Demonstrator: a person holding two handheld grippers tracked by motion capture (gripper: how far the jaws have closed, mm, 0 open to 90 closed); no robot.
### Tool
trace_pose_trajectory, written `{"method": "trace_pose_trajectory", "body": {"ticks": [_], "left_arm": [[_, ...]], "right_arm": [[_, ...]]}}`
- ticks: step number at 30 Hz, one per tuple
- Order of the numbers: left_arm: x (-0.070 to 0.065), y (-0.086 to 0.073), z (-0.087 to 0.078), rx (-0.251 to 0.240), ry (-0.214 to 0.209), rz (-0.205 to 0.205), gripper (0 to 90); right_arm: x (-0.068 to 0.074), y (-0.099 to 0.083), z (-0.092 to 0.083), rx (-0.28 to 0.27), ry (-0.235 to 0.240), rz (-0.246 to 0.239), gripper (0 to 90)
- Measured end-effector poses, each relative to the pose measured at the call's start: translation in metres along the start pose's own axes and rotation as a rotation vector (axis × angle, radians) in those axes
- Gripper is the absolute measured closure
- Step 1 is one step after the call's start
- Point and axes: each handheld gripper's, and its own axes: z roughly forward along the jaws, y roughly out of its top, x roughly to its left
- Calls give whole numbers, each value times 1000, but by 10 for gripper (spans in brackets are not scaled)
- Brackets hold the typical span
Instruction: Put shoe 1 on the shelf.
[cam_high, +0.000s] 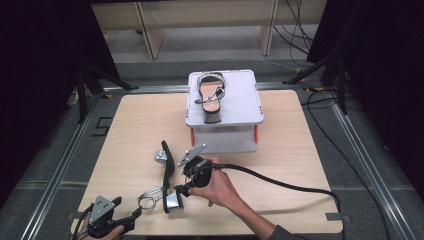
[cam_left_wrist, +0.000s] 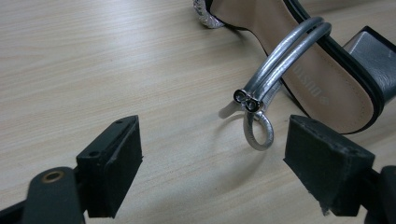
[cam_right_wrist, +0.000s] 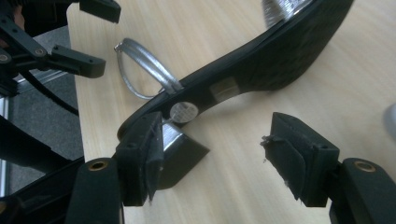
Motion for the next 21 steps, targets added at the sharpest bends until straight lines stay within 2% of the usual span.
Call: {"method": "trace_pose_trajectory", "body": {"ticks": [2, 4, 7, 9, 11, 12, 13, 14, 15, 18, 19, 21], "left_arm": [[0, 0, -1, -2, 7, 10, 185], [1, 0, -1, -2, 9, 13, 185], [1, 0, -1, -3, 10, 15, 185], [1, 1, -1, -2, 9, 15, 185], [1, 1, -1, 0, 8, 15, 185], [1, 1, -1, 0, 8, 15, 185], [0, 0, -1, -2, 9, 14, 185], [1, 0, -1, -2, 11, 16, 185], [1, 0, -1, -2, 11, 16, 185], [1, 0, -2, 1, 6, 24, 185], [1, 0, -2, 1, 6, 24, 185], [1, 0, -2, 4, 7, 23, 185]], "right_arm": [[2, -2, 4, 1, 0, 3, 366], [3, -3, 8, 8, 34, 6, 369], [6, -5, 13, 22, 34, 24, 368], [6, -6, 16, 13, 49, 19, 369], [7, -6, 17, 11, 35, 15, 366], [9, -4, 17, 44, 13, 9, 344], [13, -2, 19, 50, -14, -51, 343], [22, 6, 21, 36, 7, -63, 351], [25, 10, 22, 38, 20, -61, 349], [35, 20, 30, 53, -11, -73, 345], [37, 21, 32, 53, 6, -51, 349], [36, 22, 35, 45, -1, -34, 344]]}}
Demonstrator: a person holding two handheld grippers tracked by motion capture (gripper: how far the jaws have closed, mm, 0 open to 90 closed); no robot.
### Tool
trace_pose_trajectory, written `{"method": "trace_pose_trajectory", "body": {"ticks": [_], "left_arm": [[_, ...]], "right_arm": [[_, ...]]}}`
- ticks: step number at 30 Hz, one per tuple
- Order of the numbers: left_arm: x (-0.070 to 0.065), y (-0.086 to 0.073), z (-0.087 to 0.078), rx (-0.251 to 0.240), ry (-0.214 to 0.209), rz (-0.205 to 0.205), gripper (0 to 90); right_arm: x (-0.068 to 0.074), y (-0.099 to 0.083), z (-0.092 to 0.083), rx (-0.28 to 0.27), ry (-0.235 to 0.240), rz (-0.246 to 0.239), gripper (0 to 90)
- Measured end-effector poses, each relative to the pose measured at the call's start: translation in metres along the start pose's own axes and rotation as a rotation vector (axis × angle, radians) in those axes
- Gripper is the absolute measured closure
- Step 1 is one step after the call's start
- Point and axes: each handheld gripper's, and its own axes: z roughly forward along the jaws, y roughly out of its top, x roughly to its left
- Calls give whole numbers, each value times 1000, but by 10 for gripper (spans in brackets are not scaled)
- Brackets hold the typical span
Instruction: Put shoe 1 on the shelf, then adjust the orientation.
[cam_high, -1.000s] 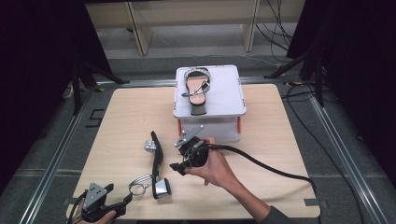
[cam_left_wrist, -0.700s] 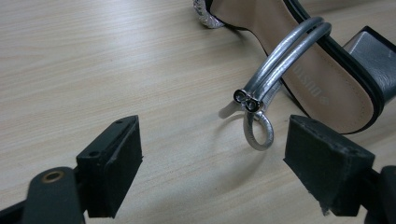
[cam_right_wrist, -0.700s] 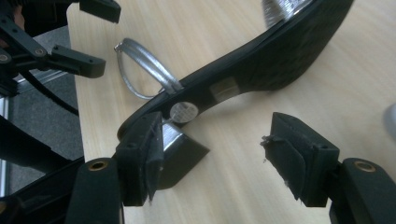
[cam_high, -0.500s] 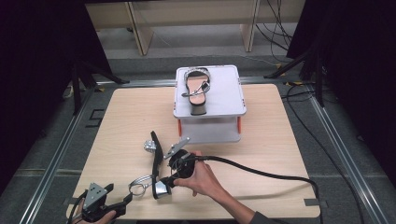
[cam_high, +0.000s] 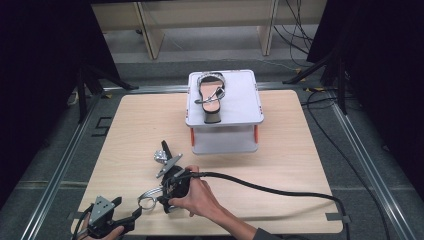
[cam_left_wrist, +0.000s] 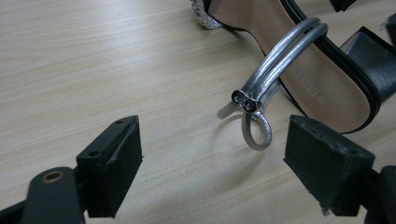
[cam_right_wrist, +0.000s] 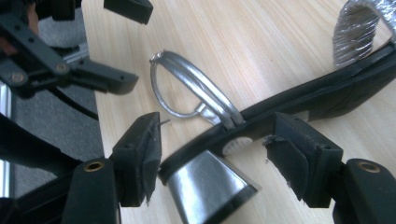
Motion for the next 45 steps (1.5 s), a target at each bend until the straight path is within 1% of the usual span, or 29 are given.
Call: {"method": "trace_pose_trajectory", "body": {"ticks": [1, 3, 5, 6, 8, 9, 10, 11, 12, 15, 17, 18, 19, 24, 25, 26, 27, 28, 29, 30, 32, 34, 37, 39, 41, 42, 43, 44, 45], "left_arm": [[0, 0, 0, -1, 0, 0, 185], [0, 0, 0, -4, -2, 2, 185], [0, 0, 0, -4, -2, 0, 185], [1, 0, -1, 12, 9, 11, 185], [1, 0, 0, 10, 6, 8, 185], [1, 0, 0, 8, 4, 6, 185], [0, 0, 0, -6, -8, -12, 185], [1, 0, 0, 6, 4, 4, 185], [1, 0, 0, 6, 4, 4, 185], [0, 1, -2, 14, 11, 1, 185], [0, 1, -2, 10, 11, -1, 185], [0, 1, -2, 7, 10, 0, 185], [0, 1, -2, 12, 12, -1, 185], [0, 0, -1, -12, -3, -7, 185], [0, 0, -1, -12, -2, -6, 185], [0, 0, -1, -12, -3, -6, 185], [0, 0, -1, -12, -4, -7, 185], [0, 0, -1, -9, -2, -6, 185], [0, 0, -1, -9, -2, -7, 185], [0, 0, -1, -13, -5, -8, 185], [0, 0, -1, -12, -5, -7, 185], [1, 0, -1, -5, 1, 4, 185], [1, 0, -1, -6, -4, 1, 185], [0, 0, -1, -10, -3, -5, 185], [0, 1, -3, 15, 10, 3, 185], [0, 1, -2, 12, 9, 0, 185], [0, 0, -2, 7, 8, -1, 185], [0, 1, -2, 12, 10, 1, 185], [0, 0, -2, 7, 8, -3, 185]], "right_arm": [[-1, 0, 2, 17, -23, -4, 322], [0, 1, 7, 25, -68, -40, 317], [5, 3, 13, 31, -49, -39, 320], [6, 3, 14, 27, -51, -38, 320], [6, 3, 16, 41, -69, -51, 312], [6, 3, 18, 63, -107, -57, 282], [6, 4, 20, 68, -129, -60, 274], [6, 3, 21, 72, -123, -41, 286], [6, 4, 21, 70, -126, -53, 285], [7, 4, 22, 78, -135, -51, 283], [7, 4, 22, 78, -134, -48, 286], [5, 5, 22, 69, -136, -63, 290], [6, 5, 23, 65, -152, -57, 288], [8, 6, 25, 65, -176, -69, 302], [6, 6, 26, 56, -153, -76, 325], [3, 7, 20, 25, -172, -79, 442], [1, 8, 16, 6, -177, -92, 484], [1, 8, 16, 6, -177, -92, 484], [-1, 9, 11, -4, -162, -98, 568], [-4, 9, 8, -6, -151, -107, 594], [-10, 9, 3, -3, -135, -97, 640], [-14, 8, -2, -11, -130, -111, 729], [-17, 7, -7, 0, -150, -135, 757], [-26, 1, -14, -14, -121, -98, 789], [-31, -2, -18, -16, -118, -93, 797], [-35, -5, -21, -10, -117, -85, 803], [-43, -13, -27, 9, -132, -69, 810], [-43, -13, -27, 9, -132, -69, 810], [-52, -24, -31, 25, -146, -39, 813]]}}
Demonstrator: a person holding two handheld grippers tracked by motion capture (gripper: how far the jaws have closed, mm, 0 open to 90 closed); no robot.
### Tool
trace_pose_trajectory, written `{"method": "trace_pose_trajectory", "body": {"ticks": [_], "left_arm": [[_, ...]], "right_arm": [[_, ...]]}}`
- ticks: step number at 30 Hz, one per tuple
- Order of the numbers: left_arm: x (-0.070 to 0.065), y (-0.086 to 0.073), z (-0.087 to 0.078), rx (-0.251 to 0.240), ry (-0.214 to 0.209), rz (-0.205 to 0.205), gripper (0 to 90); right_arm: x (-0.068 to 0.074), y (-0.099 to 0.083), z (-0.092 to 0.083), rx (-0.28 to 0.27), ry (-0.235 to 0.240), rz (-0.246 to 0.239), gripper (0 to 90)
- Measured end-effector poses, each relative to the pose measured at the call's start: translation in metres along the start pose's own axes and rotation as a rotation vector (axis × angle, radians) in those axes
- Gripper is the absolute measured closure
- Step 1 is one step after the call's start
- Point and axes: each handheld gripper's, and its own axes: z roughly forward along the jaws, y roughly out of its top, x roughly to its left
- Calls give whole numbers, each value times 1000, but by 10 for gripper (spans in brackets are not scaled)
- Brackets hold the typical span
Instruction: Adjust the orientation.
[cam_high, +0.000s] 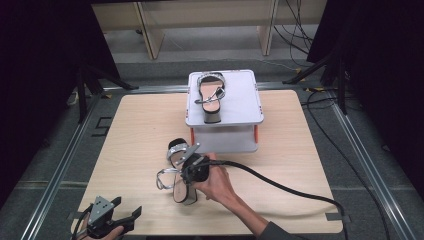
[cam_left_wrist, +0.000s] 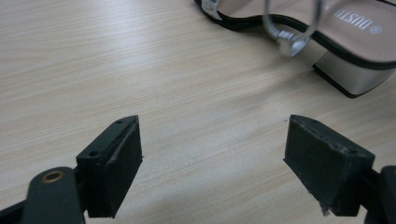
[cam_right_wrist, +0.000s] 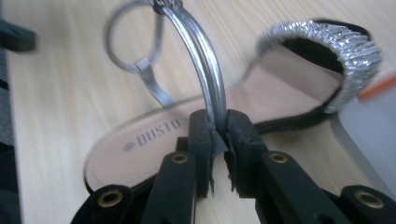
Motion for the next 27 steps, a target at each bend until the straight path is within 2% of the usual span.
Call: {"method": "trace_pose_trajectory", "body": {"ticks": [2, 3, 4, 5, 6, 10, 11, 12, 17, 18, 19, 20, 21, 24, 25, 26, 27], "left_arm": [[0, -1, 1, -7, -7, 0, 185], [0, 0, 2, -3, -5, 7, 185], [0, 0, 2, -5, -6, 3, 185], [0, -1, 2, -5, -6, 4, 185], [0, -1, 2, -8, -9, -1, 185], [0, -1, 2, -9, -10, 0, 185], [0, -1, 2, -7, -11, 0, 185], [0, -1, 2, 5, -4, 15, 185], [0, -1, 2, 1, -5, 9, 185], [0, -1, 2, 0, -5, 8, 185], [0, -1, 2, -5, -5, 4, 185], [0, -1, 2, -2, -6, 4, 185], [0, -1, 2, 0, -6, 4, 185], [0, -1, 2, -4, -9, 4, 185], [0, -1, 2, -5, -10, 4, 185], [0, -1, 2, -9, -12, -1, 185], [0, -1, 2, -11, -11, -1, 185]], "right_arm": [[-11, -11, 0, 1, 22, 40, 815], [-11, -11, 0, 1, 22, 40, 815], [-20, -22, 2, -28, 57, 90, 816], [-20, -22, 2, -28, 57, 90, 816], [-25, -26, -1, -44, 78, 111, 815], [-28, -30, -3, -57, 75, 120, 785], [-27, -30, -5, -33, 69, 147, 763], [-27, -30, -6, -43, 56, 114, 716], [-26, -29, -5, -40, 59, 130, 683], [-26, -30, -4, -23, 53, 141, 692], [-29, -30, -1, -36, 61, 113, 732], [-28, -30, -1, -24, 70, 134, 772], [-29, -30, -1, -36, 82, 105, 799], [-29, -31, -6, -24, 104, 106, 818], [-30, -32, -7, -36, 107, 93, 819], [-31, -34, -11, -23, 102, 80, 820], [-33, -41, -19, -20, 100, 87, 821]]}}
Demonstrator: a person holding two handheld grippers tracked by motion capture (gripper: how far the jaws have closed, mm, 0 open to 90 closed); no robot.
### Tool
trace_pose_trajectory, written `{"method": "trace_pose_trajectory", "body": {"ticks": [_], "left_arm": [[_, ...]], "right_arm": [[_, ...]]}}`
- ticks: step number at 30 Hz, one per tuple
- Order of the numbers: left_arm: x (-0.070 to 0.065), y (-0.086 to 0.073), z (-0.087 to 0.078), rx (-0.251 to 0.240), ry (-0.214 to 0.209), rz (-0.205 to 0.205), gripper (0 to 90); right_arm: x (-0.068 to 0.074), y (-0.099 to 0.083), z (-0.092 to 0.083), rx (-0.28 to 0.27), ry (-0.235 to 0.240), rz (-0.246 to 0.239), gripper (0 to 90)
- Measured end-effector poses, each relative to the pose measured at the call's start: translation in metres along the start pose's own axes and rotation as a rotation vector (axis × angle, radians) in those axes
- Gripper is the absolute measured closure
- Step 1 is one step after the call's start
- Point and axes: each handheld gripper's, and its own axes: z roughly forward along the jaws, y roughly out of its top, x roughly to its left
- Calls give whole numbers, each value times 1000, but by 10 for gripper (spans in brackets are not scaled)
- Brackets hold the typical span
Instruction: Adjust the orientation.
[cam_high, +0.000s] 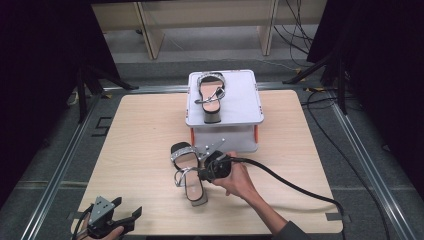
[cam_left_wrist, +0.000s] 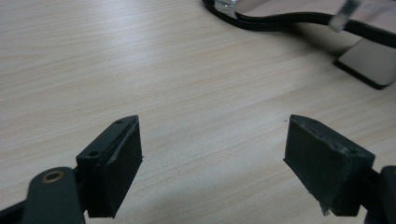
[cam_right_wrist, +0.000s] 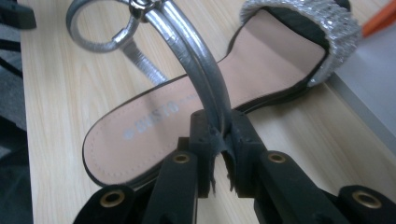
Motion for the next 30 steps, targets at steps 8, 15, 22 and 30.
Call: {"method": "trace_pose_trajectory", "body": {"ticks": [8, 15, 22, 30], "left_arm": [[0, 0, 0, 3, 0, 0, 185], [-1, 0, 0, 6, 2, -1, 185], [0, 1, 0, 4, -1, 7, 185], [0, 1, 0, 13, 5, 17, 185]], "right_arm": [[-11, -29, -33, 18, -32, -13, 823], [-17, -55, -49, 16, -31, 19, 823], [-13, -79, -67, -1, -30, 24, 823], [-15, -91, -73, 17, -49, 39, 819]]}}
